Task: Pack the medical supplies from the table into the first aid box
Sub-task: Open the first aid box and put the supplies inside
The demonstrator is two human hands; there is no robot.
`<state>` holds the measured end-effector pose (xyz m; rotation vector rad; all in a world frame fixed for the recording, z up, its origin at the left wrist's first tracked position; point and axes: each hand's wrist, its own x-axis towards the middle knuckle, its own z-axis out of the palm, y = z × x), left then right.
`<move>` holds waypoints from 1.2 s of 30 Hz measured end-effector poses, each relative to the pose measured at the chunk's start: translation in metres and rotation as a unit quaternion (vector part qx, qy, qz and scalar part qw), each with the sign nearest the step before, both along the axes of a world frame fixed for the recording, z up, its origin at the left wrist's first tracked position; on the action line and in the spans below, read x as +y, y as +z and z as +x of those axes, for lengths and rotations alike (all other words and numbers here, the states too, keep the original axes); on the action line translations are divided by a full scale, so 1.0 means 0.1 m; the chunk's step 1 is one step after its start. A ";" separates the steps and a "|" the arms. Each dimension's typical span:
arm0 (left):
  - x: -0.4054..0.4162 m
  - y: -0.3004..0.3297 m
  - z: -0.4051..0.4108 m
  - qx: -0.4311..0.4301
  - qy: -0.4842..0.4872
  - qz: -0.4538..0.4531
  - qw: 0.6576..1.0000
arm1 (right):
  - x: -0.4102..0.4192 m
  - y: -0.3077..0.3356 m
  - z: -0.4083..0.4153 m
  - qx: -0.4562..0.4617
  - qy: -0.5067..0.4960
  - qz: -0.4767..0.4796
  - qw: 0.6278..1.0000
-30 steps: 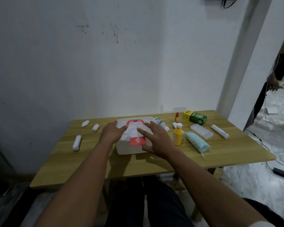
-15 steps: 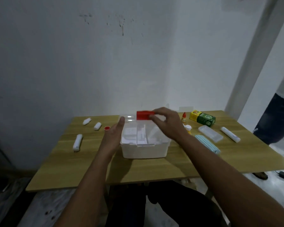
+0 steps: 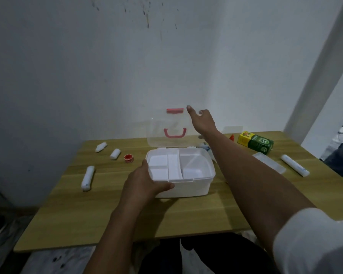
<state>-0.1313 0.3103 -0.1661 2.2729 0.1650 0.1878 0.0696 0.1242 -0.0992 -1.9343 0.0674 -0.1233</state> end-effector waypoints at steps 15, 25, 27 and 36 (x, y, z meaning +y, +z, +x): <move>-0.12 0.06 0.02 -0.009 0.002 -0.024 1.000 | -0.79 0.05 -0.20 0.011 0.030 -0.014 0.999; -0.09 -0.05 0.27 -0.015 0.011 -0.034 0.999 | -2.26 -0.51 0.16 0.058 -0.097 -0.393 0.913; -0.06 -0.06 0.33 -0.012 0.015 -0.029 0.999 | -2.39 -0.67 0.31 0.085 -0.089 -0.422 0.898; -0.04 -0.13 0.43 0.000 0.008 -0.018 1.000 | -2.55 -0.76 0.50 0.094 -0.098 -0.475 0.870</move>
